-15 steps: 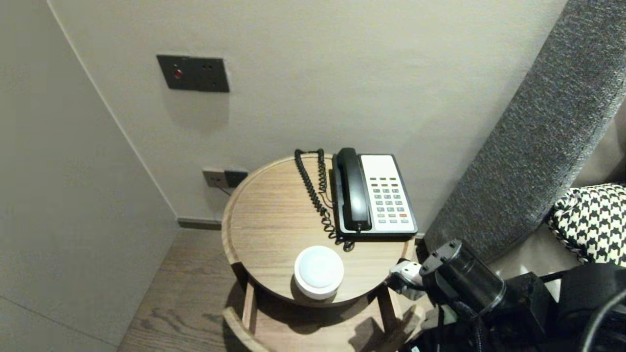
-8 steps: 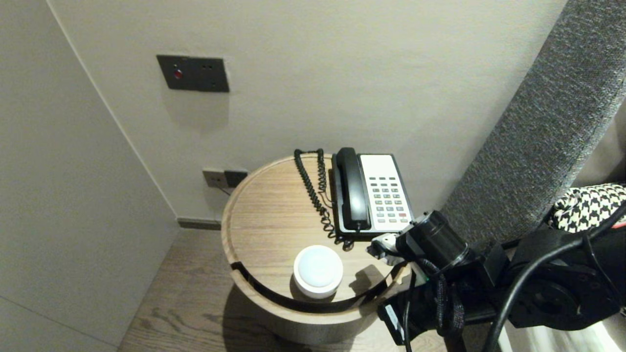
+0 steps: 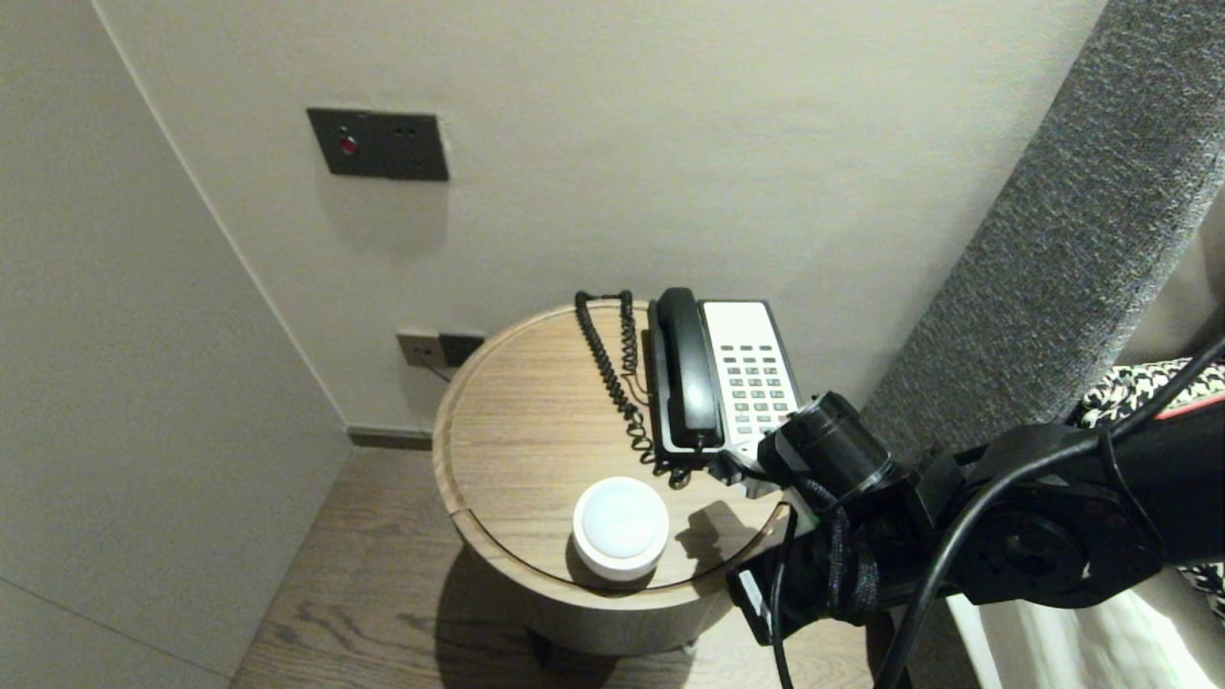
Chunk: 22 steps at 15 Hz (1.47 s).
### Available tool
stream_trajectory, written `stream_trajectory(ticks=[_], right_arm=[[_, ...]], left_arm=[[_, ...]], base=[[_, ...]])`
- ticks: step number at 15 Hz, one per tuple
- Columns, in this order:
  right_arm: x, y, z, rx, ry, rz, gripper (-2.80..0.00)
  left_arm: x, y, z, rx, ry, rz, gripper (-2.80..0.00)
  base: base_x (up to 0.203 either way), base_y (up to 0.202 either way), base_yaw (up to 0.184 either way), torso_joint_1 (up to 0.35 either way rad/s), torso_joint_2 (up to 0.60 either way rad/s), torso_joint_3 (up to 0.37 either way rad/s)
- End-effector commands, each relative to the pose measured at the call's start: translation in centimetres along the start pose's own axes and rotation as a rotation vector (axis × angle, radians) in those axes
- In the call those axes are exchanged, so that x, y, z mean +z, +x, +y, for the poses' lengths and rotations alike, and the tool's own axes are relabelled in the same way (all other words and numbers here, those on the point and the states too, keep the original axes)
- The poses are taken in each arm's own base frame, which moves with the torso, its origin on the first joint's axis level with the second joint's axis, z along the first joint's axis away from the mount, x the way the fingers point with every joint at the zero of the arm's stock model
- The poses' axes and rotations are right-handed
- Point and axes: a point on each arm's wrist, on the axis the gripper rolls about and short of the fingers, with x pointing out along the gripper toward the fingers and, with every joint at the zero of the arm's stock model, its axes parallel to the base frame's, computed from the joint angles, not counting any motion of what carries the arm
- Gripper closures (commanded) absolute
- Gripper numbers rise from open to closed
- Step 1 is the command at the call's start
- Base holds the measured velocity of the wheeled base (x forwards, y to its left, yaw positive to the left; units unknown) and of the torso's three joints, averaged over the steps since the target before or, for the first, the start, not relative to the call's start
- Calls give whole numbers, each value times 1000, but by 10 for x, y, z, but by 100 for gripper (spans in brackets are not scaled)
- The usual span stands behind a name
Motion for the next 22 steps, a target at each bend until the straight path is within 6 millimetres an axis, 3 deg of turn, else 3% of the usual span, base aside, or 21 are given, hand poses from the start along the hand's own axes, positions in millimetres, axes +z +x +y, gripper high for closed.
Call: stream_trajectory(ticks=[1, 9, 12, 16, 22], right_arm=[[-1, -2, 0, 2, -1, -9, 0], [-34, -13, -6, -11, 11, 55, 0], [-47, -31, -15, -38, 31, 36, 0], [-48, -55, -53, -144, 128, -36, 0], [-56, -88, -140, -399, 208, -84, 0]], left_arm=[[0, 0, 0, 1, 0, -3, 0], [0, 0, 0, 1, 0, -3, 0], [0, 0, 0, 1, 0, -3, 0], [0, 0, 0, 1, 0, -3, 0], [0, 0, 0, 1, 0, -2, 0]], base=[[0, 0, 0, 0, 0, 0], [0, 0, 0, 0, 0, 0], [0, 0, 0, 0, 0, 0], [0, 0, 0, 0, 0, 0], [0, 0, 0, 0, 0, 0]])
